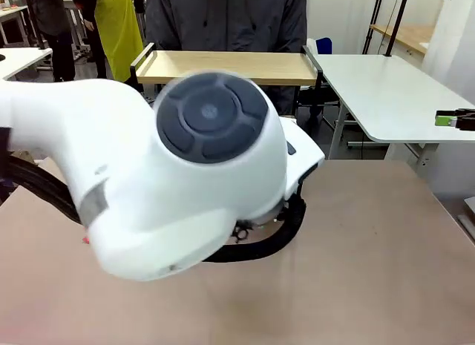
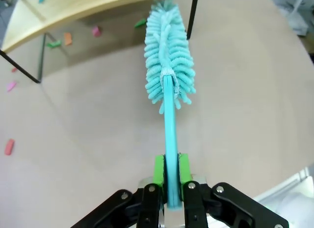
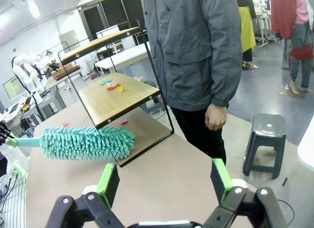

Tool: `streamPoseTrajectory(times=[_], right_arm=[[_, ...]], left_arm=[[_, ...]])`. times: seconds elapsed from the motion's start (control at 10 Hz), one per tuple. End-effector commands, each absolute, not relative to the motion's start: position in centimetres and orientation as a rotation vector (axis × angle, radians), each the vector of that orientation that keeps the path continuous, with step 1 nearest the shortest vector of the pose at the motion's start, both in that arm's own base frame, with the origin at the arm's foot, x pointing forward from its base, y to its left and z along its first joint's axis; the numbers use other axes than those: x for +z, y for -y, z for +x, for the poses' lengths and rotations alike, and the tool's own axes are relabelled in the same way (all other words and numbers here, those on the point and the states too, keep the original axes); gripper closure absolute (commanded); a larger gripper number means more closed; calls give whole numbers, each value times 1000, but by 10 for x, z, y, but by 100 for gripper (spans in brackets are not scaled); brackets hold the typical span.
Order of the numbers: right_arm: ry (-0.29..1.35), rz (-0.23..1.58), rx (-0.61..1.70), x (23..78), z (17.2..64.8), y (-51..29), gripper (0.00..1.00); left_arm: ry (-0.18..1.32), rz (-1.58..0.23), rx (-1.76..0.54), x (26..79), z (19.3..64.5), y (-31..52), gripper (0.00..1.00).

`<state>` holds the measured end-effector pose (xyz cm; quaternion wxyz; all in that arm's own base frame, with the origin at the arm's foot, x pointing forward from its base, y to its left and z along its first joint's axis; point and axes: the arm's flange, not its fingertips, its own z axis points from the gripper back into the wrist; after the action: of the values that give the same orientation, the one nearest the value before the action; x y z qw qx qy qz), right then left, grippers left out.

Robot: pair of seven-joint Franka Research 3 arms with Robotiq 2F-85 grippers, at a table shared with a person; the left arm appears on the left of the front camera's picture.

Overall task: Clean the shelf.
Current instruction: Clean the specific section of the Shelf indicated by the human with the Duster.

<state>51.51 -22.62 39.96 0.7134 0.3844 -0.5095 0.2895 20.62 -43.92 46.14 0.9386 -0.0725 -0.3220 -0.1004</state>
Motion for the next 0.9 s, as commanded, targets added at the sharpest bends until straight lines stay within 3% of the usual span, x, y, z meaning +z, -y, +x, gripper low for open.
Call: streamPoseTrajectory(times=[0.0, 0.8], right_arm=[[1132, 846, 642, 402, 515, 224, 0], [1132, 846, 642, 402, 515, 224, 0]], left_arm=[[745, -174, -129, 446, 221, 467, 86], [760, -193, 15, 385, 283, 514, 86]])
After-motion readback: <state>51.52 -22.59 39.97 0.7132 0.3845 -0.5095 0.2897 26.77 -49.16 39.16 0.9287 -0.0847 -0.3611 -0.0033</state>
